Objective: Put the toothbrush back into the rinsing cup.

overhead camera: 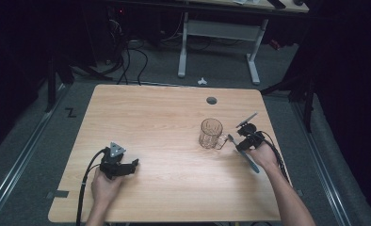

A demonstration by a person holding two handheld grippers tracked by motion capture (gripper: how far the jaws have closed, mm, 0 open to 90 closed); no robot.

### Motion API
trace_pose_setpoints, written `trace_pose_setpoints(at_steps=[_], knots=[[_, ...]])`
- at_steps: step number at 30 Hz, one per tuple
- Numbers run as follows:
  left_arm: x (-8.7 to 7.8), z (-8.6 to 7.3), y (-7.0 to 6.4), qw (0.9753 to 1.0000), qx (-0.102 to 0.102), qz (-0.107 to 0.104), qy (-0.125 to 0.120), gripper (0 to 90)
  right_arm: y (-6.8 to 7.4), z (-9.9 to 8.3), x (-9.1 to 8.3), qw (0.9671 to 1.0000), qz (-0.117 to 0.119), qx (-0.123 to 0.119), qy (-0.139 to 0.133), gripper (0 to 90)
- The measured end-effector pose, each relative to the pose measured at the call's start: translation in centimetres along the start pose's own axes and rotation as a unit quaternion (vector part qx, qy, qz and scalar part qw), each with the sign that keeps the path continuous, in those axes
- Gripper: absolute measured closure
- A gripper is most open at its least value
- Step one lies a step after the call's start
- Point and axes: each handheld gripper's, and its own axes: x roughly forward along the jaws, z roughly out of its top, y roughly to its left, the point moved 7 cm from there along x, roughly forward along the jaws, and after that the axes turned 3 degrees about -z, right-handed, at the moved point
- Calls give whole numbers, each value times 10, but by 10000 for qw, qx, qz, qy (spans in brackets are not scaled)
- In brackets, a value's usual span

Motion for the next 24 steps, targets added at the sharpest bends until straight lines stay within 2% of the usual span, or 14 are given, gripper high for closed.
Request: trace_pose_setpoints(at_steps=[9, 15, 24], knots=[[0, 0, 0, 10000, 4, 2, 0, 236, -1, 1, 7, 9998, 57, 52, 173, 750], [0, 0, 0, 10000, 6, 3, 0, 236, -1, 3, 8, 9998, 105, 90, 145, 788], [0, 0, 0, 10000, 4, 2, -1, 237, -1, 1, 7, 9997, 168, 94, 117, 796]])
